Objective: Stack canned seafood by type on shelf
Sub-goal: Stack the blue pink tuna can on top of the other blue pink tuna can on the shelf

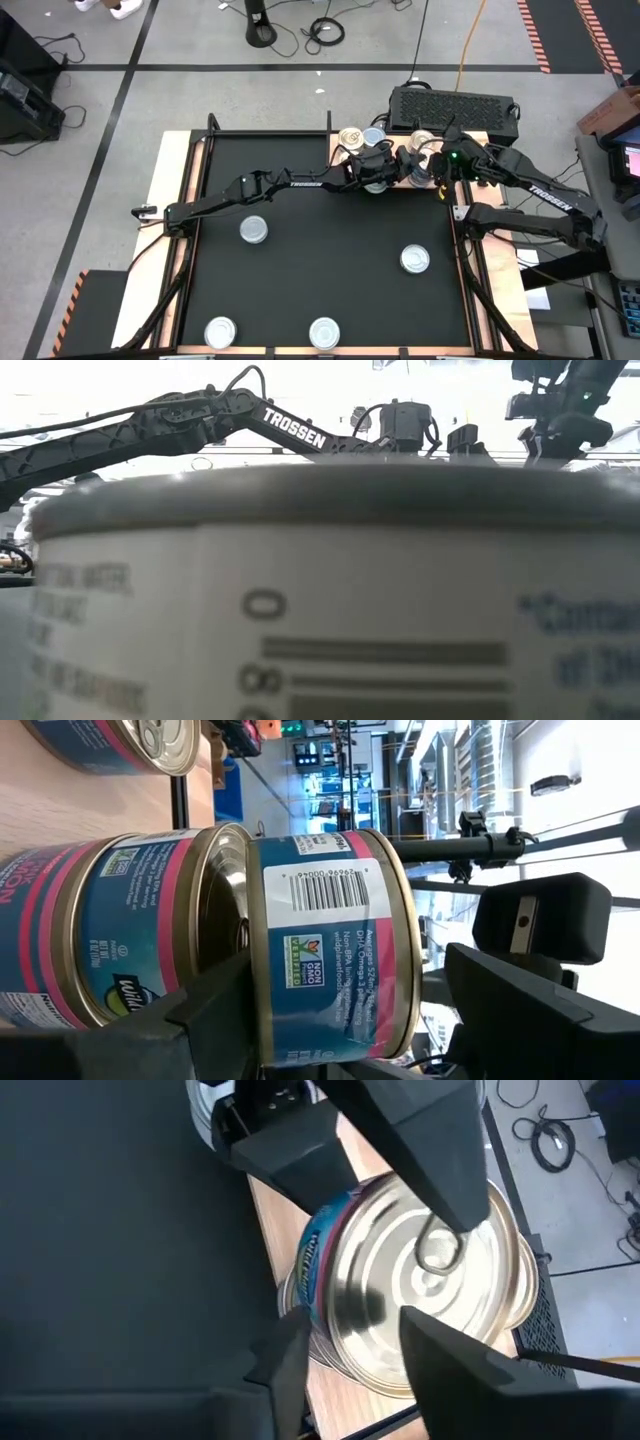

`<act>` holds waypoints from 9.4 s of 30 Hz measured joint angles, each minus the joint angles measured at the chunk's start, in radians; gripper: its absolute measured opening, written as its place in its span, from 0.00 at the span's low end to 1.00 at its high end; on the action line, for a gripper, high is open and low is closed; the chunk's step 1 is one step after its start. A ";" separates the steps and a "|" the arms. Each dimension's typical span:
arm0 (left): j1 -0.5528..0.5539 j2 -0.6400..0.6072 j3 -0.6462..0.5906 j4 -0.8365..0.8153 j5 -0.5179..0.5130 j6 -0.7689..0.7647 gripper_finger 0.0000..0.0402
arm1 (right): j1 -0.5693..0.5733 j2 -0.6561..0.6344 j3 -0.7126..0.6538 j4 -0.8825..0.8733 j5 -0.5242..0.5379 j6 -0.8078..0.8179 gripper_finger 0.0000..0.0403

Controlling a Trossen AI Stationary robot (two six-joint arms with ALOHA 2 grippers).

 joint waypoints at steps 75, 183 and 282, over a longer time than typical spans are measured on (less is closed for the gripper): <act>0.037 -0.114 0.001 -0.207 0.103 0.606 0.76 | 0.018 0.131 0.077 -0.008 0.132 -0.049 0.00; 0.618 -0.766 -0.665 -0.278 0.536 1.522 0.76 | 0.185 0.277 0.090 -0.044 0.357 0.364 0.00; 0.599 -0.766 -0.665 -0.278 0.534 1.521 0.76 | -0.181 0.603 0.357 0.086 0.270 0.269 0.37</act>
